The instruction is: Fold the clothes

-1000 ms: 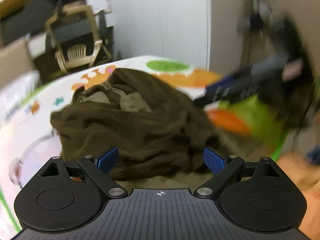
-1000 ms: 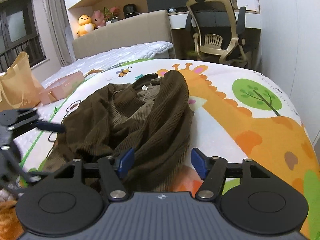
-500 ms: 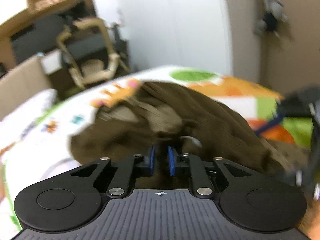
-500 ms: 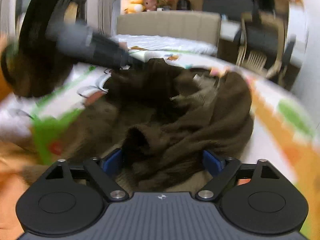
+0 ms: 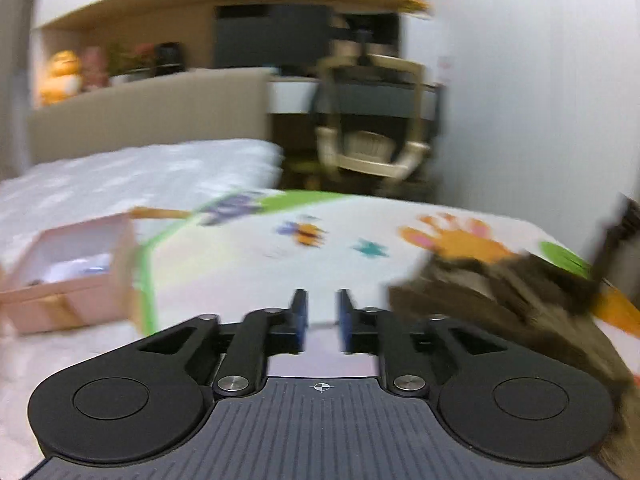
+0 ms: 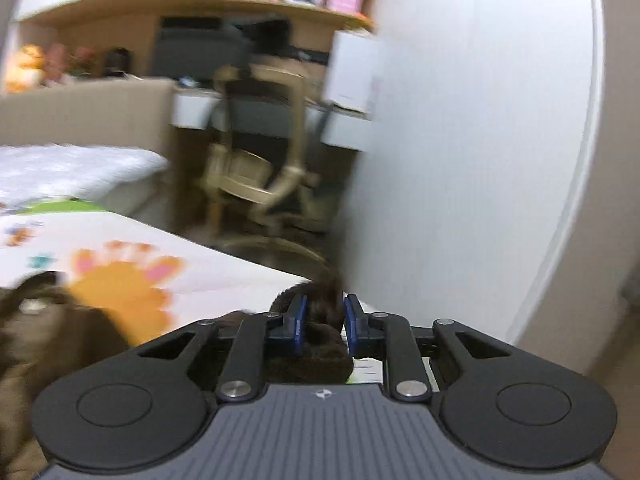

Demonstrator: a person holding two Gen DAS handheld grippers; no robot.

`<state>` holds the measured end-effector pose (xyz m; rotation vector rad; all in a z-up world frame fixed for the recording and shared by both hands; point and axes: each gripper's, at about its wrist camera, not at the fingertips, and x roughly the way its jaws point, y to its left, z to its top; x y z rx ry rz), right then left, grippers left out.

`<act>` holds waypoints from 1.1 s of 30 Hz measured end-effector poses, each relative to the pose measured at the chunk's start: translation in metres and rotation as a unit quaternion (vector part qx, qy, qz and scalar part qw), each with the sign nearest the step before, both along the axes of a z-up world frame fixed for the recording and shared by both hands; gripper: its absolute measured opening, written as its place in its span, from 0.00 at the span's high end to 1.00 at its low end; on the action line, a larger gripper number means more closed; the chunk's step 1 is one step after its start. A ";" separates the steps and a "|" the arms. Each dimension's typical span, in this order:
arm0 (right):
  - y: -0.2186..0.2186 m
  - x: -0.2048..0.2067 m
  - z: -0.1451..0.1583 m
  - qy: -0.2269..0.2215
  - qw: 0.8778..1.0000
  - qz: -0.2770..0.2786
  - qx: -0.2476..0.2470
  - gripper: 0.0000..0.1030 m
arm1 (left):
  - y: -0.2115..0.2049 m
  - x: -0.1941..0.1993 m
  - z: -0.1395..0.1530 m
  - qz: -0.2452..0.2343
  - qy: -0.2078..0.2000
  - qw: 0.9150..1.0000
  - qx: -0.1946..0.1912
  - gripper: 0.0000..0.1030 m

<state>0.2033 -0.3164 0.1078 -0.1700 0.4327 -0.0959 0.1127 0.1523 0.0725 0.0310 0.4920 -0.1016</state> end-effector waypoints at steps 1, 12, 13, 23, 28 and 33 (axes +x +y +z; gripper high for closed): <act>-0.004 0.006 -0.005 0.011 1.000 -0.010 0.002 0.81 | -0.012 -0.004 -0.002 -0.028 0.004 1.000 0.004 0.42; 0.004 -0.031 -0.024 0.052 0.994 0.057 0.079 0.29 | -0.159 -0.031 -0.064 -0.281 0.058 0.949 0.131 0.11; 0.009 -0.035 -0.022 0.052 0.993 0.071 0.081 0.24 | -0.165 -0.027 -0.073 -0.276 0.060 0.948 0.150 0.29; 0.092 -0.028 -0.051 0.115 0.975 0.182 0.058 0.16 | -0.042 0.023 -0.002 -0.039 -0.037 0.995 0.089 0.92; 0.101 -0.013 -0.078 0.151 0.974 0.158 0.058 0.06 | 0.067 0.051 -0.012 0.136 0.003 0.989 0.056 0.92; 0.096 -0.006 -0.081 0.167 0.971 0.153 0.078 0.00 | 0.124 0.048 -0.056 0.199 0.104 0.974 -0.005 0.82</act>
